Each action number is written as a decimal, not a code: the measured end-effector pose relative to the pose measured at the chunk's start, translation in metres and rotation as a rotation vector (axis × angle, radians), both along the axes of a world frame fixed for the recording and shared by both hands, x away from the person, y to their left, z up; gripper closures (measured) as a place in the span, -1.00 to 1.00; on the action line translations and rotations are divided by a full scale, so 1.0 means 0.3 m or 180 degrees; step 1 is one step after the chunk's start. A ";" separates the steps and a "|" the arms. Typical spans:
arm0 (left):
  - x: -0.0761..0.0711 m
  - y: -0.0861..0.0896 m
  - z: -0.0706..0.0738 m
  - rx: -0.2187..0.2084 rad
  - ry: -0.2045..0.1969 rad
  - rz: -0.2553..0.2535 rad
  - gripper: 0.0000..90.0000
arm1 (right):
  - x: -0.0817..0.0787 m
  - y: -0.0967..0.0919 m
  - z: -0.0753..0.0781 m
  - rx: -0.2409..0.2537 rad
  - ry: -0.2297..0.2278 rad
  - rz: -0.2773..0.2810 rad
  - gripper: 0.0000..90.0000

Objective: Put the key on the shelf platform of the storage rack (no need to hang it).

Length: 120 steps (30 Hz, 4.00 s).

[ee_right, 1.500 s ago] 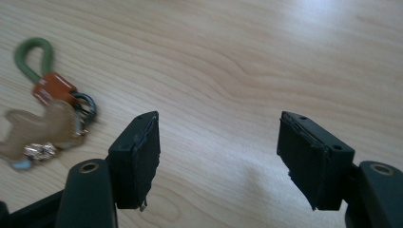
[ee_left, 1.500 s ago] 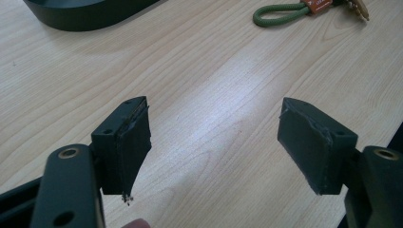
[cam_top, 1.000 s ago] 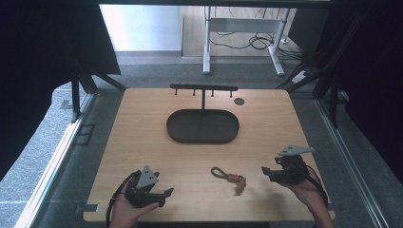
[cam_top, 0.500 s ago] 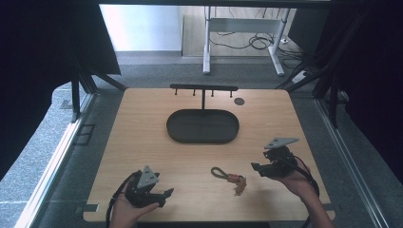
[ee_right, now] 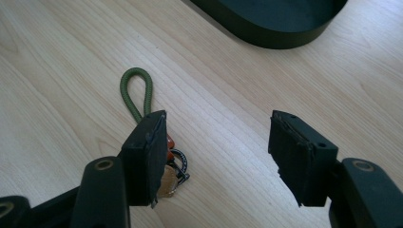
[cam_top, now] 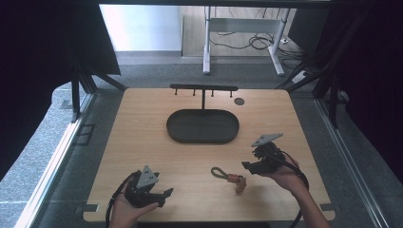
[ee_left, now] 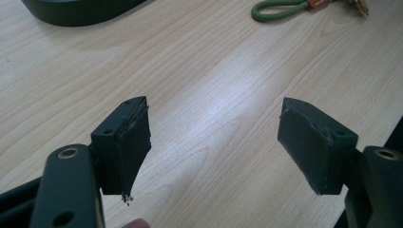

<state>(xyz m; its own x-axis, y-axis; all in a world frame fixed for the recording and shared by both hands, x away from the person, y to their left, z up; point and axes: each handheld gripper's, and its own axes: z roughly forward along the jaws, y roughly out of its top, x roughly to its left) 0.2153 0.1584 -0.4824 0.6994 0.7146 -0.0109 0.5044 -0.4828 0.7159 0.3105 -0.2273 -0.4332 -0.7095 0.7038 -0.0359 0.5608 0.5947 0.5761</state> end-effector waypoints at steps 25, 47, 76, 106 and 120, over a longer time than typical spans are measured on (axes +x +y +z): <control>0.004 0.002 -0.006 0.0003 0.0020 -0.0003 -0.40 | 0.022 0.131 -0.093 -0.0350 0.0372 0.0421 0.04; 0.005 0.001 -0.010 0.0016 0.0039 -0.0001 -0.40 | 0.017 0.174 -0.209 -0.0587 0.0601 0.0596 0.08; 0.008 -0.001 -0.017 0.0022 0.0051 0.0008 -0.40 | 0.023 0.154 -0.228 -0.0668 0.0702 0.0610 0.48; 0.009 -0.003 -0.018 0.0027 0.0051 -0.0002 -0.40 | 0.033 0.119 -0.008 -0.0519 0.0410 0.0589 0.49; 0.009 -0.005 -0.017 0.0035 0.0057 -0.0012 -0.40 | 0.052 0.124 0.064 -0.0507 0.0305 0.0593 0.49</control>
<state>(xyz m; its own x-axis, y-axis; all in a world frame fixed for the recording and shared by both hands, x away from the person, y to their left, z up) 0.2180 0.1568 -0.4877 0.7018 0.7122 -0.0156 0.5153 -0.4924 0.7014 0.3262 -0.1899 -0.4139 -0.8317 0.5517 -0.0623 0.4807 0.7717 0.4164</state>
